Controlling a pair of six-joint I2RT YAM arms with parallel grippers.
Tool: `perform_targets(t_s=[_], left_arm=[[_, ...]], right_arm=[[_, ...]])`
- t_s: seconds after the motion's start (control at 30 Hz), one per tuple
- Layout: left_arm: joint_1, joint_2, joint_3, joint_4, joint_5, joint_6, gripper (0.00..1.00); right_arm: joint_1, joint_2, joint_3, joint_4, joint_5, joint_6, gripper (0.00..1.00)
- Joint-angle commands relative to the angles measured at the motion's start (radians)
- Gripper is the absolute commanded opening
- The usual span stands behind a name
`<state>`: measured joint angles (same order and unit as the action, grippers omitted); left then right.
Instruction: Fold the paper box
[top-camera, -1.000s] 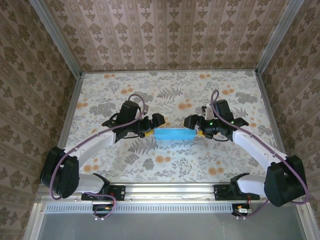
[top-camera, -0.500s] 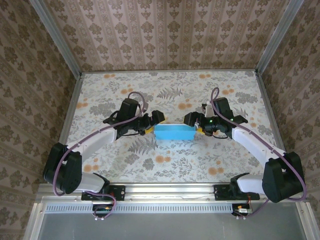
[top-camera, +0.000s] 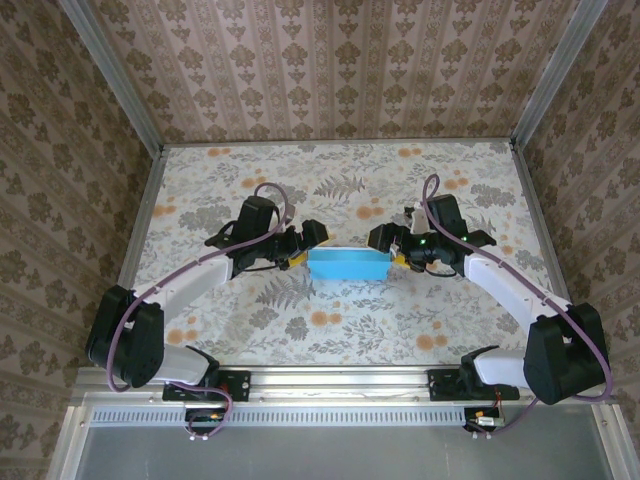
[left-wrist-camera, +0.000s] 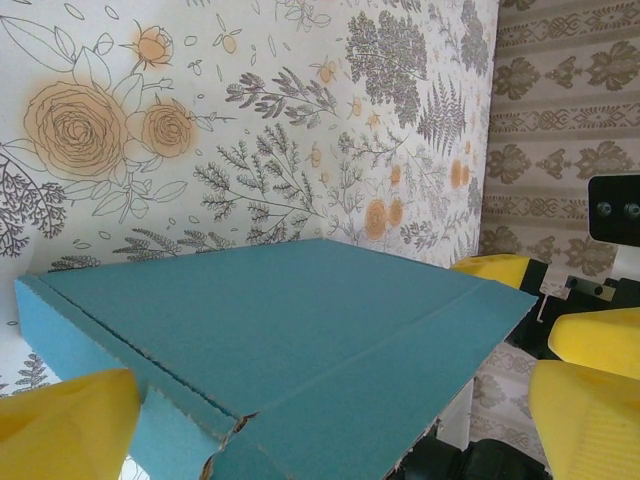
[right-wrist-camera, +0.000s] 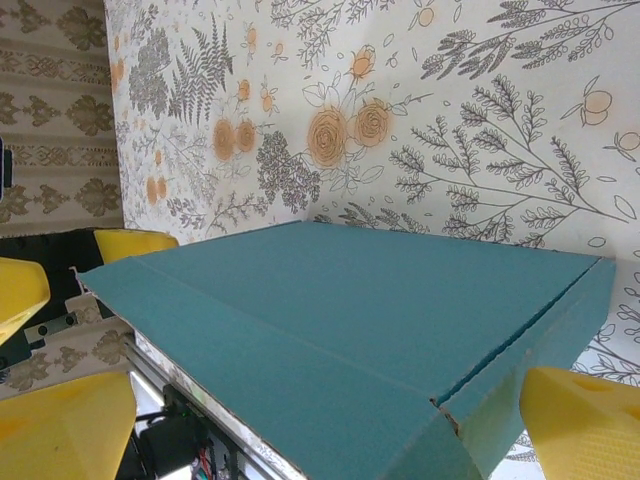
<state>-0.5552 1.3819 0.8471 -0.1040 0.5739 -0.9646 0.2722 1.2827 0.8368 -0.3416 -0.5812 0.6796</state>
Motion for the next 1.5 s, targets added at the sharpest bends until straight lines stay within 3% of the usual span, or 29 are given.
perform_targets(t_s=[0.0,0.13,0.27,0.4,0.47,0.53,0.7,0.8,0.87,1.47], left_arm=[[0.015,-0.028,0.012,-0.029,0.008,0.035,1.00],[0.034,-0.076,-0.003,-0.048,0.007,0.074,1.00],[0.057,-0.152,-0.001,-0.137,-0.024,0.220,1.00],[0.079,-0.235,0.028,-0.261,-0.071,0.428,0.99],[0.085,-0.258,0.040,-0.302,-0.088,0.514,0.86],[0.087,-0.256,0.055,-0.335,-0.088,0.577,0.66],[0.084,-0.191,0.104,-0.373,-0.045,0.666,0.63],[0.077,-0.160,0.123,-0.378,-0.070,0.707,0.49],[0.073,-0.141,0.134,-0.382,-0.069,0.722,0.46],[0.023,-0.013,0.250,-0.473,-0.053,0.827,0.45]], right_arm=[[-0.015,-0.014,0.027,-0.036,-0.010,-0.029,1.00],[-0.028,-0.047,0.020,-0.061,-0.003,-0.069,1.00],[-0.033,-0.099,0.031,-0.142,0.049,-0.175,0.97],[-0.032,-0.161,0.039,-0.190,0.095,-0.278,0.71],[-0.029,-0.180,0.053,-0.239,0.116,-0.313,0.64],[-0.022,-0.187,0.072,-0.270,0.153,-0.343,0.60],[0.012,-0.155,0.119,-0.307,0.207,-0.376,0.49],[0.039,-0.124,0.140,-0.320,0.256,-0.386,0.45],[0.051,-0.108,0.149,-0.324,0.273,-0.391,0.42],[0.099,-0.045,0.187,-0.337,0.359,-0.406,0.29]])
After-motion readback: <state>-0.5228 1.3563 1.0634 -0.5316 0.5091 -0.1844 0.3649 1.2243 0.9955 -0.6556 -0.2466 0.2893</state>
